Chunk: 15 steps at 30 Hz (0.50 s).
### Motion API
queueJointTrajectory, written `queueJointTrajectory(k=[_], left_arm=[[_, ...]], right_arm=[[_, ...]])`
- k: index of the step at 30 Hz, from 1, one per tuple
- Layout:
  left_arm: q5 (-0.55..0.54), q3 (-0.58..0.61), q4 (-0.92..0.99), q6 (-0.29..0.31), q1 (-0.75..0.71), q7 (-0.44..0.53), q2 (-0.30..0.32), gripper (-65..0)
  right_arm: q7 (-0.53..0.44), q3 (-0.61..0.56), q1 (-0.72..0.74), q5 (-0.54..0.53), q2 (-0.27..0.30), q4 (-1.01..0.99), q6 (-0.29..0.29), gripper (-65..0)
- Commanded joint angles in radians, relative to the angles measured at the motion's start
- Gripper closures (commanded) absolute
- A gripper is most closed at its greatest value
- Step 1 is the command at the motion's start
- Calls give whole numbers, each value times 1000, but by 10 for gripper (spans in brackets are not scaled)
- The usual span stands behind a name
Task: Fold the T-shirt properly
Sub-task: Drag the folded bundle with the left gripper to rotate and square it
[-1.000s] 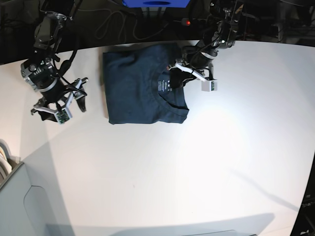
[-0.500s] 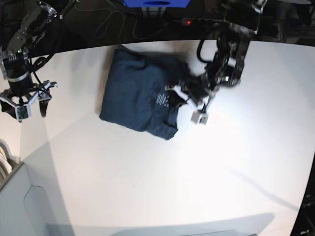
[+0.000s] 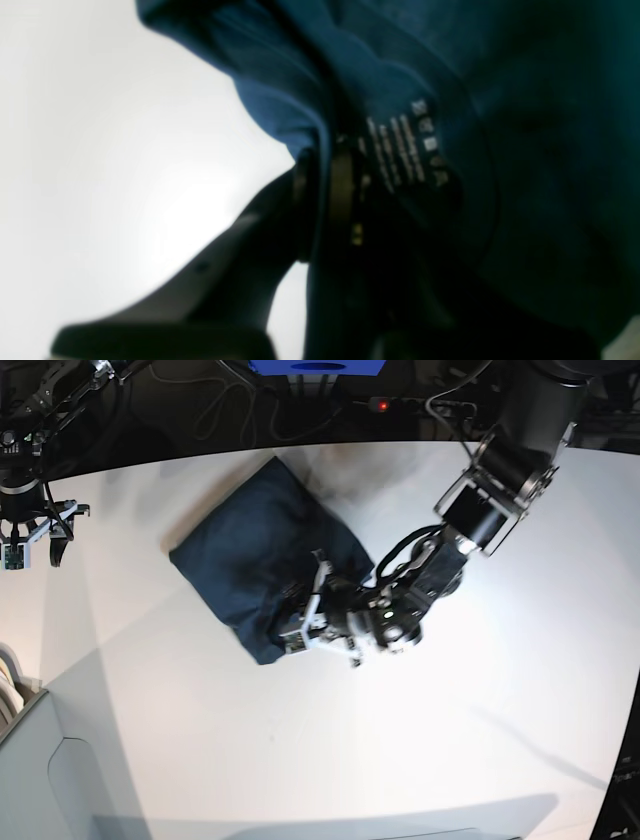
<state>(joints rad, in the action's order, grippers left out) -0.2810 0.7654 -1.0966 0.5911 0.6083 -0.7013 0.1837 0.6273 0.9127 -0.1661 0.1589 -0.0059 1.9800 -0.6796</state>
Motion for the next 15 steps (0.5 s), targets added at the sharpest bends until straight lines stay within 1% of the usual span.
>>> queueJointTrajectory(k=[1,3,5,8,10,12,15], left_arm=[[21,7,8,26,38,25,-31,0],[107,13,45,76,52,67,-76,0],[177,13,79,107,63,110,-117,0],[273,13,108,107,68,147,-165,0],[323,15,126,107,69,168,-194,0],[360,15,135,107,69,191,-209,0],[386,27,138,107,71,214,-217,0]], right_arm=[[-16,6,-5,-8,4,18,-19,-421],[-16,9,-8,-5,-3,18,-19,-421],[-16,9,-10,-5,-4,18,-19,-421],[-16,9,-10,-2,-24,18,-19,-421],[-16,9,-10,-2,-27,20,-19,-421],[-16,9,-10,-2,-29,20,-19,-421],[-16,9,-11,-2,-30,20,-19,-421]])
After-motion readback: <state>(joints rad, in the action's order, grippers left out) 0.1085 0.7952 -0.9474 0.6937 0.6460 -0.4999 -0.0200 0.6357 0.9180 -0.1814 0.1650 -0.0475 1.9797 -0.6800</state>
